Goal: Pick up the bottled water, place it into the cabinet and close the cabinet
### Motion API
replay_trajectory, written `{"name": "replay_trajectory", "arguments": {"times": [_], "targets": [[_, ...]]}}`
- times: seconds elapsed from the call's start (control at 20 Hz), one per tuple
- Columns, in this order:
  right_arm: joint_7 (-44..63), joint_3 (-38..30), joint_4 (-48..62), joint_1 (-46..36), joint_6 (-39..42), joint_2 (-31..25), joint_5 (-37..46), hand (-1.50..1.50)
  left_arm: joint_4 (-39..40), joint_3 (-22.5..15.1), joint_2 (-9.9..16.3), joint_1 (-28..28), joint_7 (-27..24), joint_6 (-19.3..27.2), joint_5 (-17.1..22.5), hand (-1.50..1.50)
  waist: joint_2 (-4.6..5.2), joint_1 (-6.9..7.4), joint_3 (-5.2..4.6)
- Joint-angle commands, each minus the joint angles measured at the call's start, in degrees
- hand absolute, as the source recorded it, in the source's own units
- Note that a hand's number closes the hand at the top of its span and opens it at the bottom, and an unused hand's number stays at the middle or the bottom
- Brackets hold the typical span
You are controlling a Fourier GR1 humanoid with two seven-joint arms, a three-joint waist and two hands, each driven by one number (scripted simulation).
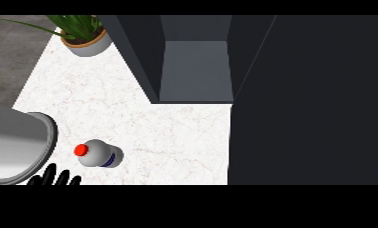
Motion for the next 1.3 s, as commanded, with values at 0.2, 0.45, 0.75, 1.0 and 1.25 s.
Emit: {"name": "replay_trajectory", "arguments": {"times": [0.2,0.45,0.75,1.0,1.25], "targets": [[3.11,-3.77,-12.72,6.22,1.79,-1.04,-11.8,-1.5,-3.26,7.67,2.46,1.28,0.02,0.54,2.94,-1.5,0.39,-0.95,-0.06],[1.05,-4.11,-11.37,8.54,3.75,-0.64,-11.88,-1.5,6.67,16.89,2.99,-0.19,-6.67,-2.79,9.71,-1.5,0.35,-0.8,-0.17],[-1.78,-4.61,-9.83,9.58,5.89,-0.39,-12.68,-1.5,18.72,21.32,3.44,-7.73,-10.14,-6.3,11.33,-1.5,0.49,-1.56,-0.15],[-0.99,-6.02,-11.58,9.99,6.21,-1.37,-15.07,-1.5,24.2,23.75,3.24,-10.07,-12.14,-8.3,13.59,-1.5,0.48,-1.26,-0.15],[-2.41,-5.19,-10.0,10.69,6.62,-0.34,-14.73,-1.5,31.22,27.78,3.17,-16.89,-12.09,-8.6,14.74,-1.5,0.7,-1.16,-0.12]]}}
